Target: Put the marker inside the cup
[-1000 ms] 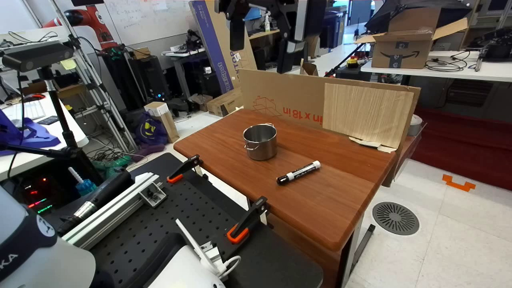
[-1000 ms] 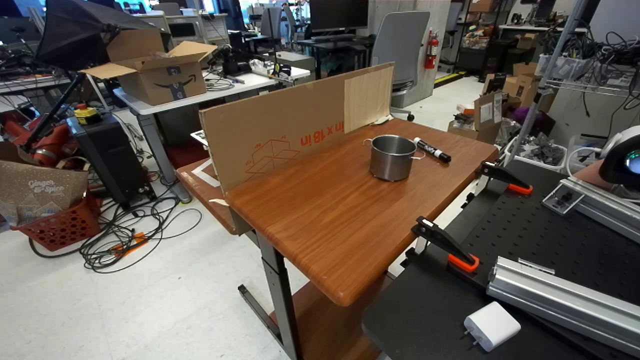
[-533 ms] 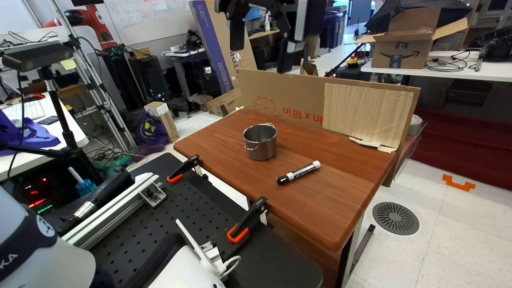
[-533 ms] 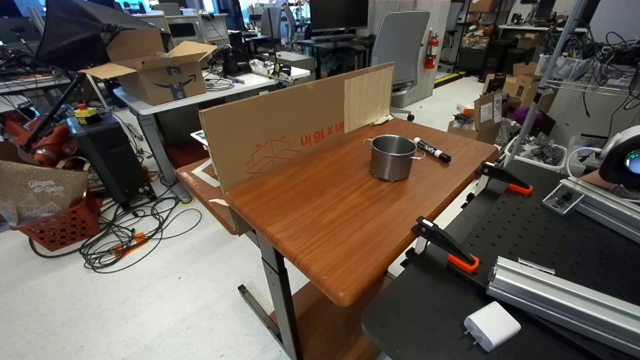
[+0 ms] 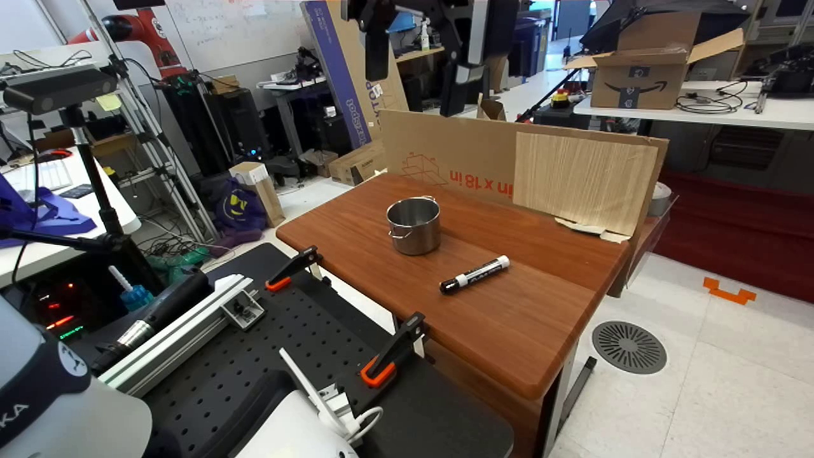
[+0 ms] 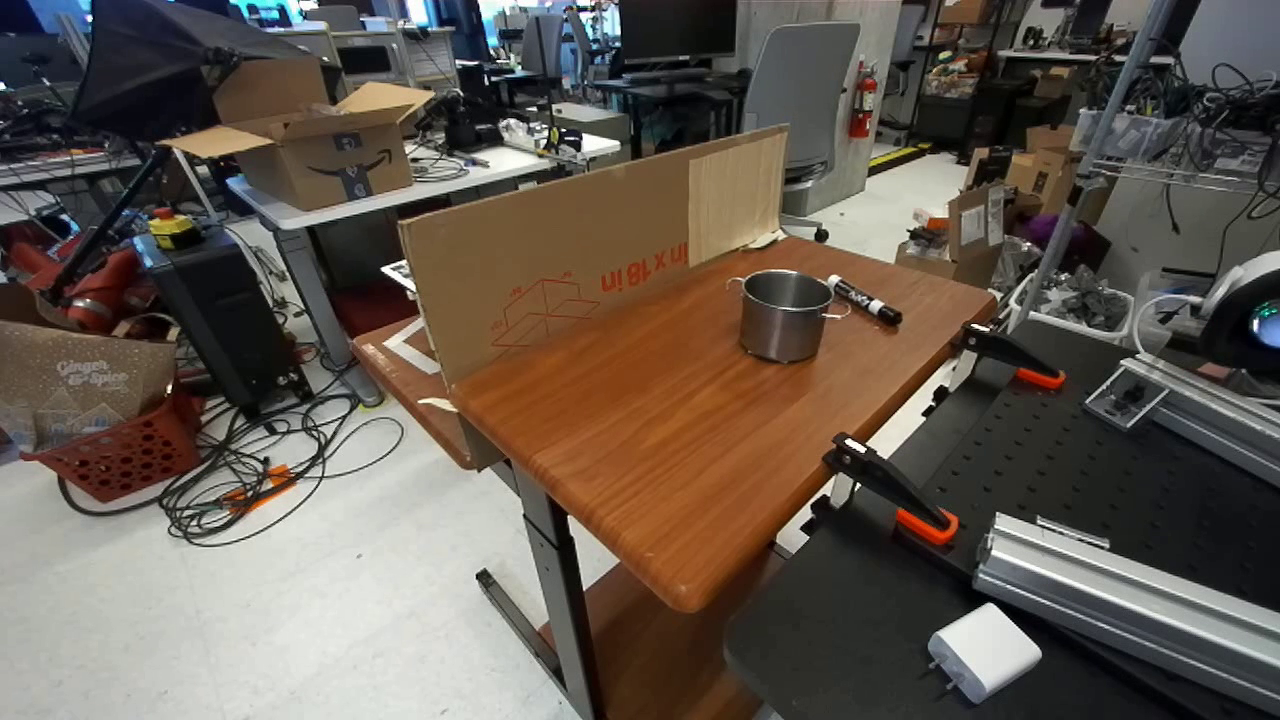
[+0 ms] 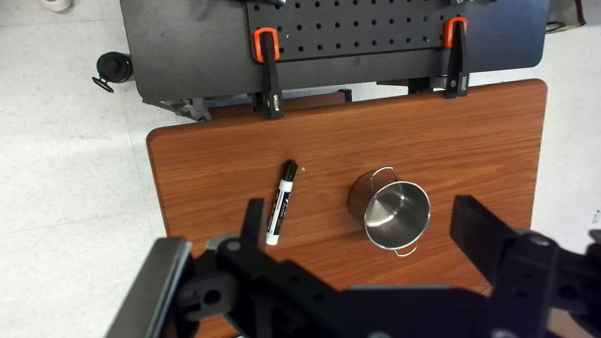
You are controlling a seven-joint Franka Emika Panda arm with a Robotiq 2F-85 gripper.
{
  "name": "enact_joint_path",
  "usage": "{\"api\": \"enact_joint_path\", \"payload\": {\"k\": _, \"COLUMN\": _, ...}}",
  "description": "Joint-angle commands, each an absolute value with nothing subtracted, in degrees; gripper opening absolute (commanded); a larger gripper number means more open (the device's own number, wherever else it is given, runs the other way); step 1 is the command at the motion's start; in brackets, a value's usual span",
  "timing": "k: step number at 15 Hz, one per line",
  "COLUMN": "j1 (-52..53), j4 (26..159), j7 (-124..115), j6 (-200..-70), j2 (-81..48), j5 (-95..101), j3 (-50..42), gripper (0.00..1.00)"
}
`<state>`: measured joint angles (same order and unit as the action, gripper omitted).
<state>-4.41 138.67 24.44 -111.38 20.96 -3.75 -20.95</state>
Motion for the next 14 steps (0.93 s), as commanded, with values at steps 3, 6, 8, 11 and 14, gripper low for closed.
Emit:
{"api": "enact_joint_path", "payload": {"k": 3, "j1": -5.7, "j4": 139.81, "j7": 24.12, "j6": -114.0, "j2": 19.65, "j5": -7.38, "j3": -19.05, "gripper": 1.0}}
{"api": "enact_joint_path", "payload": {"k": 6, "j1": -5.41, "j4": 140.84, "j7": 23.91, "j6": -118.29, "j2": 16.35, "j5": -9.92, "j3": -19.01, "gripper": 1.0}}
{"api": "enact_joint_path", "payload": {"k": 8, "j1": -5.27, "j4": 141.5, "j7": 23.91, "j6": -122.25, "j2": 13.32, "j5": -12.22, "j3": -18.84, "gripper": 1.0}}
{"api": "enact_joint_path", "payload": {"k": 11, "j1": -5.31, "j4": 140.77, "j7": 23.09, "j6": -126.89, "j2": 7.49, "j5": -16.0, "j3": -17.92, "gripper": 1.0}}
{"api": "enact_joint_path", "payload": {"k": 14, "j1": -5.97, "j4": 138.91, "j7": 20.69, "j6": -130.83, "j2": 0.58, "j5": -19.05, "j3": -16.54, "gripper": 1.0}}
